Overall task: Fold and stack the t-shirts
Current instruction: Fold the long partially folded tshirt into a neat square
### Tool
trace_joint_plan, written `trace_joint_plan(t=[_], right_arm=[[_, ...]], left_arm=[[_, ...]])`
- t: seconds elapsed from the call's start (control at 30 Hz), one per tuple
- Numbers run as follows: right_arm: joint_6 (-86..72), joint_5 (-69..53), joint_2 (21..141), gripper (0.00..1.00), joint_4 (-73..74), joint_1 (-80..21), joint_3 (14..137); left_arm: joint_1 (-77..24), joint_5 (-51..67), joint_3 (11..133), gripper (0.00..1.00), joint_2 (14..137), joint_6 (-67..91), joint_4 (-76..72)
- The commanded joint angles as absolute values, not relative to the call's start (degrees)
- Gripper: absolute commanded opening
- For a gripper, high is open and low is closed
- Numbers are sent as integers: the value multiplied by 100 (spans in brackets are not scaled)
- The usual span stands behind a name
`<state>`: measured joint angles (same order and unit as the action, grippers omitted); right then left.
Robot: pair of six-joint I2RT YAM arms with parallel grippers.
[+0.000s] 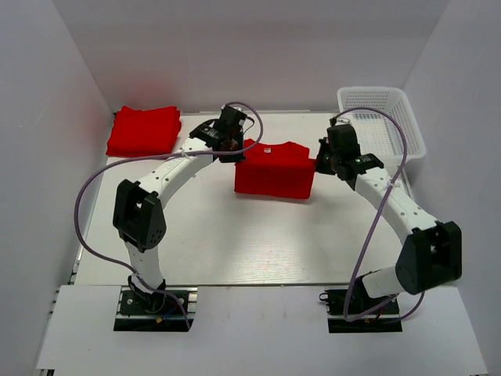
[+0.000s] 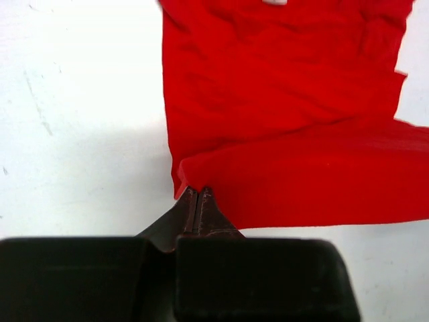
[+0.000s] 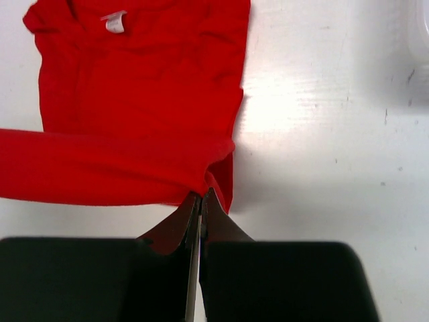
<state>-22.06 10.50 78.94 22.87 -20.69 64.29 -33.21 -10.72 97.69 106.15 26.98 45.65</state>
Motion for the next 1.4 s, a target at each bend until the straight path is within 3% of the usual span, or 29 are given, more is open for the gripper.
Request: trace_joint_plan(t=[0.0, 0.17, 0.4, 0.9, 1.37], right_arm=[[-2031, 1301, 8226, 0, 1951, -1890, 6968], [-1960, 924, 8788, 0, 2065, -1793, 7541], [-1934, 739, 8640, 0, 2153, -1749, 7436], [-1960, -711, 6662, 0, 2470, -1775, 5732], [-2065, -650, 7918, 0, 2171, -1670, 6231]], left_arm=[[-3129, -1345, 10124, 0, 10581, 2637, 4334], [-3024, -1222, 10178, 0, 10748, 2260, 3947], [-2971, -1028, 10301, 0, 10863, 2153, 3894], [-3094, -256, 7595, 0, 8517, 2619, 3586], [-3041, -605, 8313, 0, 9368, 2514, 3543]])
